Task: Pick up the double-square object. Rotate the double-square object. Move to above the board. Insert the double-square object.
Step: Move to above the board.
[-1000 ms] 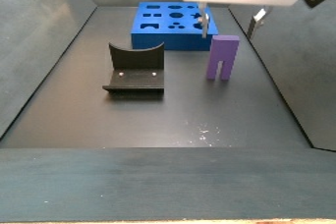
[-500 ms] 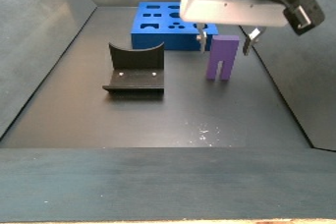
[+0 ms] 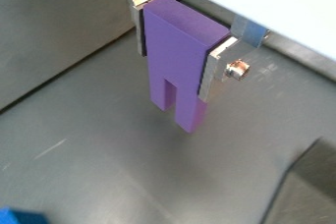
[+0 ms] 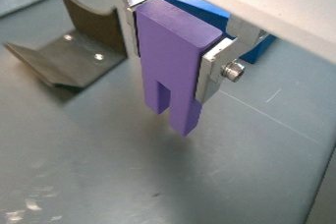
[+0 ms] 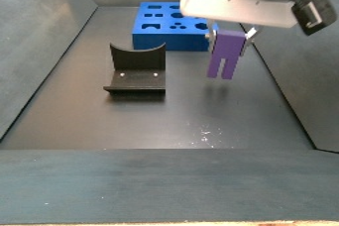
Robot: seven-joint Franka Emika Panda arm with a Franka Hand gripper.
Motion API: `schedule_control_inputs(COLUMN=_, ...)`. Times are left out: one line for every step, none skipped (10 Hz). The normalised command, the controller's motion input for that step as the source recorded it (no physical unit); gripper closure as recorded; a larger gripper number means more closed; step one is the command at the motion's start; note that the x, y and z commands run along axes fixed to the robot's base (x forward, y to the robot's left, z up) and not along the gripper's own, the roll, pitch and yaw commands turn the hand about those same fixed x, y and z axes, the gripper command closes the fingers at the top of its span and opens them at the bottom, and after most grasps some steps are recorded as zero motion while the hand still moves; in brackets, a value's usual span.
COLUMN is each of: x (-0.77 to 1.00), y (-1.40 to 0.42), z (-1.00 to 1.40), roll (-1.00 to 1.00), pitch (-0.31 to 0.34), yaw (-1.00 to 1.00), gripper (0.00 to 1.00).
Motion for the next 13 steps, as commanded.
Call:
schedule_control_inputs(x=0.06, y=0.37, z=1.0, roll=-0.14, pitch=-0.019, yaw=-0.09, gripper=1.0)
schedule_control_inputs(x=0.06, y=0.35, z=1.0, roll=-0.16, pitch=0.009, yaw=-0.07, gripper=1.0)
schedule_control_inputs(x=0.06, y=0.34, z=1.0, roll=-0.19, pitch=0.037, yaw=-0.06, gripper=1.0)
schedule_control_inputs(x=0.06, y=0.33, z=1.0, roll=-0.2, pitch=0.045, yaw=-0.06, gripper=1.0)
schedule_control_inputs(x=0.06, y=0.31, z=1.0, roll=-0.21, pitch=0.05, yaw=-0.05, gripper=1.0)
schedule_control_inputs(x=0.05, y=0.3, z=1.0, roll=-0.22, pitch=0.046, yaw=-0.05, gripper=1.0)
schedule_control_inputs(x=0.05, y=0.29, z=1.0, roll=-0.22, pitch=0.041, yaw=-0.05, gripper=1.0)
schedule_control_inputs(x=0.05, y=0.27, z=1.0, roll=-0.22, pitch=0.038, yaw=-0.05, gripper=1.0)
schedule_control_inputs(x=0.05, y=0.26, z=1.0, roll=-0.22, pitch=0.037, yaw=-0.05, gripper=1.0)
schedule_control_inputs(x=0.05, y=0.25, z=1.0, roll=-0.22, pitch=0.039, yaw=-0.05, gripper=1.0)
schedule_control_inputs(x=0.04, y=0.23, z=1.0, roll=-0.22, pitch=0.038, yaw=-0.05, gripper=1.0)
schedule_control_inputs(x=0.04, y=0.22, z=1.0, roll=-0.21, pitch=0.038, yaw=-0.05, gripper=1.0)
schedule_control_inputs(x=0.04, y=0.21, z=1.0, roll=-0.21, pitch=0.036, yaw=-0.05, gripper=1.0)
